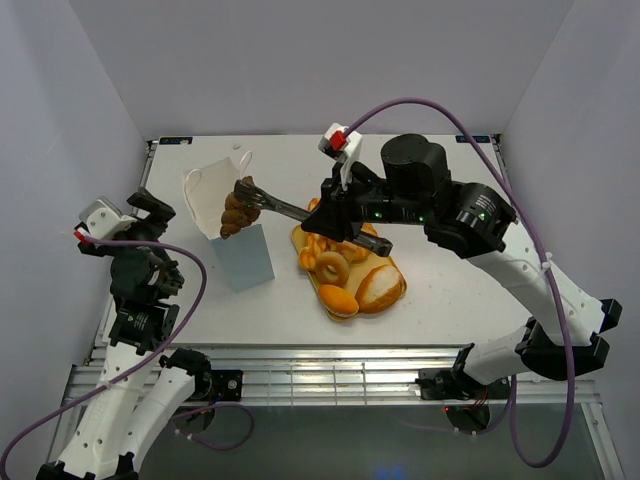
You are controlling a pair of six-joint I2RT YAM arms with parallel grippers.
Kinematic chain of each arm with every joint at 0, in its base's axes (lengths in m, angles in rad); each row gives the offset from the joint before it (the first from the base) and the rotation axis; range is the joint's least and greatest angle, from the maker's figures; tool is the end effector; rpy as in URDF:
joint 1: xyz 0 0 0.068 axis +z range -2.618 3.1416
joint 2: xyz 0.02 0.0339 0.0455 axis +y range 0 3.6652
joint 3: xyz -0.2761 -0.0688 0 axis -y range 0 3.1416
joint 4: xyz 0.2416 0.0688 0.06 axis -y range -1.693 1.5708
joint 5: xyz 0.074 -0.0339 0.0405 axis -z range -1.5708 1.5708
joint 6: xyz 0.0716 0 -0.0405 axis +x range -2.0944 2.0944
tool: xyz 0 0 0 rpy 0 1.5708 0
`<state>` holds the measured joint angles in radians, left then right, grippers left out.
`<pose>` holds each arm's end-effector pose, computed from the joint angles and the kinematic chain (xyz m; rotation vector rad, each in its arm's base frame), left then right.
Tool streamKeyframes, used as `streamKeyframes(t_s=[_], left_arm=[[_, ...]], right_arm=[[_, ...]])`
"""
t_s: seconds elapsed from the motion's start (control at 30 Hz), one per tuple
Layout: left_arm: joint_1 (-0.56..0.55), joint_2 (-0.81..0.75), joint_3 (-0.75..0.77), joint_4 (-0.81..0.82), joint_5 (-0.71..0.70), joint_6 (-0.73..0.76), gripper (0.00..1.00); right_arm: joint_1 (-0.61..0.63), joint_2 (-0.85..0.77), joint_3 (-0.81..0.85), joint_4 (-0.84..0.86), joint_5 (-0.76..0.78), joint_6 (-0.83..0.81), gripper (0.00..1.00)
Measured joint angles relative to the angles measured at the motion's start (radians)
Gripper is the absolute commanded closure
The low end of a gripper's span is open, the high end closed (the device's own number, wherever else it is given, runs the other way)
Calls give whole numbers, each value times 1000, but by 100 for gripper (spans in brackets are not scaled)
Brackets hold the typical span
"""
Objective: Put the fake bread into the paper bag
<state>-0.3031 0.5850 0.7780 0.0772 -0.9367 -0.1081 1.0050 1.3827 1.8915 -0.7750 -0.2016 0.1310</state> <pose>0.1390 0.0170 0.4023 -0.6662 1.2509 0.2677 0.1429 0.2518 0.5169 -0.9573 1.6951 0.9630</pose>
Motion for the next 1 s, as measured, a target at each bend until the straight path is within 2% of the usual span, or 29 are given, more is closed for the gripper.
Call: streamKeyframes(t_s=[0.4,0.83,0.93,1.0], left_arm=[[0,-36,-19,26,-36,11,7],[0,-49,-20,49,-51,23,8],[0,-49,-21,56,-50,23,8],[0,-49,-21,59,-49,23,8]], right_arm=[[15,163,91,53,-11,-10,92],[2,290,109,79,2,-37,92],[-13,310,117,86,3,-37,87],[-22,318,117,89,5,-37,77]])
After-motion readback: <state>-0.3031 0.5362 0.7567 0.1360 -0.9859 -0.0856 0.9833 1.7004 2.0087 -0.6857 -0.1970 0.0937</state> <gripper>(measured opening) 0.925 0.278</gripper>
